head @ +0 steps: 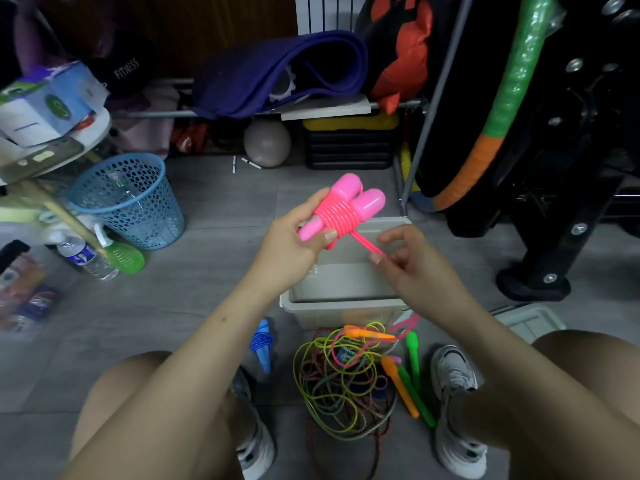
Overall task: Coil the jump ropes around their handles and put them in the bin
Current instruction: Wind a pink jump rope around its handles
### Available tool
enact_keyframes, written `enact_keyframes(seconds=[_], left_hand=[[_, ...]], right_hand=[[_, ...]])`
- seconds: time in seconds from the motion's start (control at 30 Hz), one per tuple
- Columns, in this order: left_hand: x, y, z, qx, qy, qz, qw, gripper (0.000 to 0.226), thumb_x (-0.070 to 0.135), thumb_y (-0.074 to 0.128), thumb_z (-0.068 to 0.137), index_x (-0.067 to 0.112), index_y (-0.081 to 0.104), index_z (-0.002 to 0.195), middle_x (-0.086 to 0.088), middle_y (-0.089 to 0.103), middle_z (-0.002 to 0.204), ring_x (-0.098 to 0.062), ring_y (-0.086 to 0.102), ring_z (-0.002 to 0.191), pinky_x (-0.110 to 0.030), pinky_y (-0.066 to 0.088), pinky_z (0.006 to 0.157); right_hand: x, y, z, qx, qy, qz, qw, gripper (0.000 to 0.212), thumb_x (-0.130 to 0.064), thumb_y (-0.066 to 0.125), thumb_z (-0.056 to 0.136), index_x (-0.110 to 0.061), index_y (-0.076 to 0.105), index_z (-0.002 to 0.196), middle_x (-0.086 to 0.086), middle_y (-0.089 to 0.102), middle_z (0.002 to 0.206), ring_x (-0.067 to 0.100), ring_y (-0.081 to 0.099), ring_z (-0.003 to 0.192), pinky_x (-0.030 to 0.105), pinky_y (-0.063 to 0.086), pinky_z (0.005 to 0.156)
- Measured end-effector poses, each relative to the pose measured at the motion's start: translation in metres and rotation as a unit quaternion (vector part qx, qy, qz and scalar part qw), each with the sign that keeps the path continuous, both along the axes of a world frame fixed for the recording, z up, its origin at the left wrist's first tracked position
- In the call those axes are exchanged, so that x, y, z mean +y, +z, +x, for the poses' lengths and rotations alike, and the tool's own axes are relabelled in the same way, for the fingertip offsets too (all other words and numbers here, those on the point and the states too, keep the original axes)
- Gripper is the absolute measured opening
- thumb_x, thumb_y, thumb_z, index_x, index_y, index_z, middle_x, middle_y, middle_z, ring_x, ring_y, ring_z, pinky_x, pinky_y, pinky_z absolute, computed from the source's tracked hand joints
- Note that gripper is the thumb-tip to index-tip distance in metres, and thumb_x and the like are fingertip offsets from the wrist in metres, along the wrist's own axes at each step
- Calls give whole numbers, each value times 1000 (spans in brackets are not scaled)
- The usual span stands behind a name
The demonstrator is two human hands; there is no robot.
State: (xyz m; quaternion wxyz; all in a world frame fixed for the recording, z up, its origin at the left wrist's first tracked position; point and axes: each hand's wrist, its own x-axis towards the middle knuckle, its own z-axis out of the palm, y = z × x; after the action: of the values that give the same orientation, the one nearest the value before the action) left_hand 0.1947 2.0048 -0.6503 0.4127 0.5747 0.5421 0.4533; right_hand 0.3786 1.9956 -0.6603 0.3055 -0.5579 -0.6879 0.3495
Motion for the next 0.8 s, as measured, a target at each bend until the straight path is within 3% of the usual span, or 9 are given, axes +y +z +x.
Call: enact_keyframes(seconds=[0.1, 0.17, 0.3, 0.43, 0.53, 0.6, 0.67, 0.73, 0.8], left_hand=[[3, -4, -4, 49, -18, 0, 999, 61, -7, 61, 85, 21, 46, 137, 3, 61, 108, -7, 57, 78, -15, 47, 69], [2, -4, -7, 56, -37, -13, 998, 61, -7, 62, 85, 19, 46, 138, 3, 60, 113, -7, 56, 86, -18, 48, 78], [1, 2, -15, 84, -90, -23, 992, 61, -7, 62, 85, 18, 46, 137, 5, 61, 108, 8, 57, 76, -8, 45, 73], [-5, 6, -11, 102, -151, -35, 983, 64, -9, 62, 84, 25, 43, 134, 8, 63, 103, 11, 58, 72, -7, 44, 69], [-7, 4, -12, 131, -196, -51, 970, 62, -4, 65, 84, 37, 47, 128, 11, 66, 102, 2, 61, 82, -16, 49, 78], [-9, 8, -12, 156, -226, -66, 959, 62, -2, 66, 85, 37, 46, 130, 18, 67, 100, 1, 64, 87, -16, 50, 80], [-10, 12, -13, 150, -250, -90, 952, 60, -1, 65, 85, 33, 45, 131, 31, 64, 76, 9, 60, 67, -5, 44, 62], [-12, 14, -15, 137, -272, -117, 945, 58, 1, 67, 84, 36, 51, 128, 22, 61, 60, 1, 47, 45, -11, 38, 48], [-13, 13, -17, 123, -299, -140, 936, 61, 3, 69, 83, 45, 53, 124, 9, 58, 60, -9, 39, 45, -20, 35, 43]], right_hand=[[-6, 7, 3, -118, 1, 124, 985, 16, -20, 66, 84, -17, 58, 98, -1, 64, 66, 19, 60, 63, 33, 44, 59], [-5, 11, 5, -164, -8, 246, 955, 12, -15, 67, 81, -15, 67, 92, 4, 68, 67, 29, 64, 64, 32, 48, 56], [3, 15, 9, -223, 13, 345, 911, 14, -28, 63, 74, -20, 71, 82, 0, 70, 70, 25, 67, 60, 26, 47, 48], [8, 17, 11, -219, 58, 338, 913, 29, -37, 49, 79, -17, 70, 78, 1, 69, 71, 26, 66, 66, 30, 52, 55], [10, 15, 11, -204, 110, 340, 911, 26, -35, 51, 79, -17, 70, 77, 1, 68, 72, 26, 65, 67, 30, 50, 60], [10, 14, 11, -191, 138, 325, 916, 22, -34, 55, 80, -17, 69, 77, -1, 67, 73, 21, 63, 70, 28, 48, 62], [12, 16, 12, -164, 156, 295, 928, 17, -32, 62, 78, -17, 70, 78, -5, 65, 73, 11, 57, 71, 23, 41, 65], [14, 20, 14, -104, 167, 218, 956, 9, -27, 72, 75, -21, 68, 80, -11, 60, 71, 6, 52, 71, 17, 35, 62], [17, 23, 19, -32, 179, 107, 978, 27, -19, 82, 68, -25, 59, 81, -12, 58, 66, 4, 52, 64, 17, 37, 59]])
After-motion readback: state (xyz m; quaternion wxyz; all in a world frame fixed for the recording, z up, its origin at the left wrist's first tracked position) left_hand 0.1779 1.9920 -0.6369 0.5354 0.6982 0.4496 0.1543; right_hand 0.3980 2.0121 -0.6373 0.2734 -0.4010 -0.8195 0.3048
